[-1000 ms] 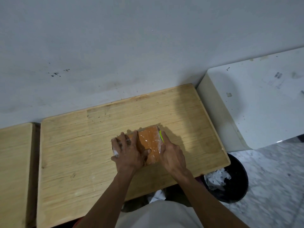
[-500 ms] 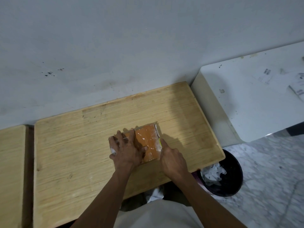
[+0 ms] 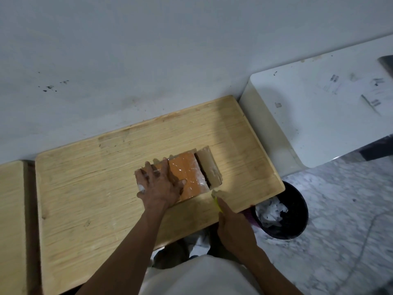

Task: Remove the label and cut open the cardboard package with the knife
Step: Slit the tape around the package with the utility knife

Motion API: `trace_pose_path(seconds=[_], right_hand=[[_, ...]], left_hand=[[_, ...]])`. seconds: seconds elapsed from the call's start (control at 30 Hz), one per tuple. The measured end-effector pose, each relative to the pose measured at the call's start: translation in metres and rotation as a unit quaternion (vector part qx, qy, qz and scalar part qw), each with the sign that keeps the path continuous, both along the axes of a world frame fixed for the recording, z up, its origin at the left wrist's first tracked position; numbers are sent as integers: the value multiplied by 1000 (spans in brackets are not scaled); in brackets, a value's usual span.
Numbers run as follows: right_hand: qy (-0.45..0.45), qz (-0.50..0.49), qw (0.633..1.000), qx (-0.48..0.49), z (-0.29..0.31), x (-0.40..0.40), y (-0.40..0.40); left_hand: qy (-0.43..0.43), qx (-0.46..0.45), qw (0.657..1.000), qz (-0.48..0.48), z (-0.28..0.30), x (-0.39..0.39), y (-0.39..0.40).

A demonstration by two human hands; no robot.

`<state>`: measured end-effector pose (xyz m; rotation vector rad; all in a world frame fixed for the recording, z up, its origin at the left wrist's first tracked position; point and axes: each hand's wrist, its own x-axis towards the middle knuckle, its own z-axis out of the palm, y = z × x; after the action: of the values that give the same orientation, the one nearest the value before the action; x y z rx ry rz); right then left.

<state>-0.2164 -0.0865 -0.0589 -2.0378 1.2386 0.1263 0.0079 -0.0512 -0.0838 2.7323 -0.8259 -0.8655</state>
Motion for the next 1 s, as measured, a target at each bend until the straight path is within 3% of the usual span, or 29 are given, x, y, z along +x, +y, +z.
trace_pose_path(seconds=[0.3, 0.63, 1.0], right_hand=[[-166, -128, 978, -4, -4, 14, -37], [-142, -74, 987, 32, -23, 66, -81], [-163, -163, 973, -7, -36, 44, -137]], left_hand=[[-2, -39, 999, 11, 0, 0, 12], [19, -141, 988, 59, -3, -12, 66], [-5, -131, 987, 97, -15, -22, 75]])
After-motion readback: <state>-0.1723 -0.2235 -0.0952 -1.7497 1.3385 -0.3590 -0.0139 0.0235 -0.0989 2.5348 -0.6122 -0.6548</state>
